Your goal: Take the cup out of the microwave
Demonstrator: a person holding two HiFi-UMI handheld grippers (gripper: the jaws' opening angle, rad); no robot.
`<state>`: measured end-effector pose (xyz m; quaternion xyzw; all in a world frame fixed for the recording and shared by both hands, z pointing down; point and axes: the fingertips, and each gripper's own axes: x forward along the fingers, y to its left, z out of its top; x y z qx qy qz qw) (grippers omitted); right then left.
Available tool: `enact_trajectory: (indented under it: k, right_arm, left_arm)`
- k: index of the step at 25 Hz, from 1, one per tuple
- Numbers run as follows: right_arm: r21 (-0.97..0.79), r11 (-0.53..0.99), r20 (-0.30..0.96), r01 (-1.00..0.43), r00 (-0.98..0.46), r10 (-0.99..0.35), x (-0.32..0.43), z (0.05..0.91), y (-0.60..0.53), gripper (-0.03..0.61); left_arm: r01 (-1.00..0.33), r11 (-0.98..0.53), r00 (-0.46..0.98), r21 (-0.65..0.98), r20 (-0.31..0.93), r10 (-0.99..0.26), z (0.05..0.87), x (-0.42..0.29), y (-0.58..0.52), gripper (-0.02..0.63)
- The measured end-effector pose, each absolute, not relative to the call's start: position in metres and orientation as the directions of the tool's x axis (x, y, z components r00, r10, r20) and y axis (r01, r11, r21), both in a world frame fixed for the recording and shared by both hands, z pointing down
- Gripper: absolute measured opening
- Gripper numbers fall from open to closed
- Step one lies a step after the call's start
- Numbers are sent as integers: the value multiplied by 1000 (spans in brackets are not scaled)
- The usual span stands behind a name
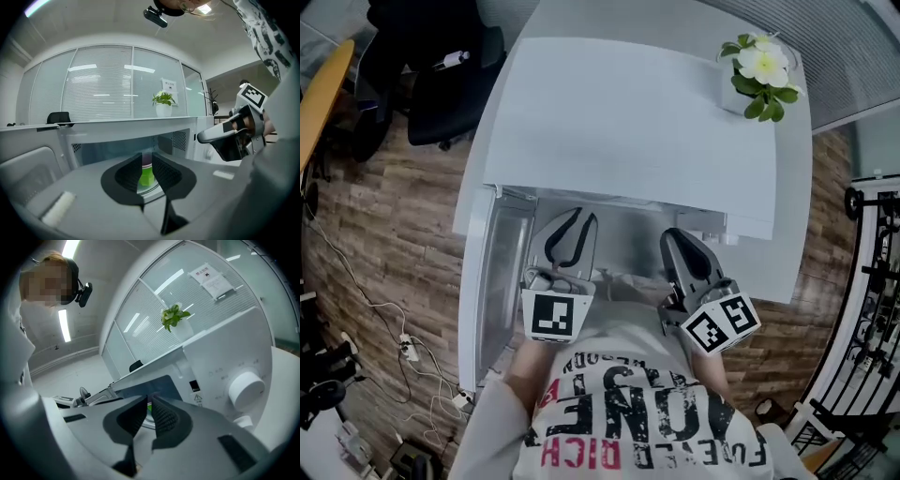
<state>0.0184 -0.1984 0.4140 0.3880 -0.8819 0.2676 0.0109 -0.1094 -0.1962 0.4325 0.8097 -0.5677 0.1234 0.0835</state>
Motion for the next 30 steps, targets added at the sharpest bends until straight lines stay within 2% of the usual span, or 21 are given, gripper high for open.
enact_trajectory:
  k: [21, 24, 30]
  right_arm:
    - [-471, 508, 190, -721, -646, -739, 31, 413, -177, 25]
    - [-469, 504, 182, -725, -637, -749, 31, 412, -175, 25]
    - [-467, 491, 175, -736, -621, -764, 29, 411, -174, 25]
  left_arm:
    - [-899, -436, 411, -37, 274, -870, 426, -100, -188, 65]
    - [-881, -466, 433, -74, 268, -861, 426, -100, -190, 103]
    - [-860, -496, 454, -120, 266, -850, 424, -101, -197, 103]
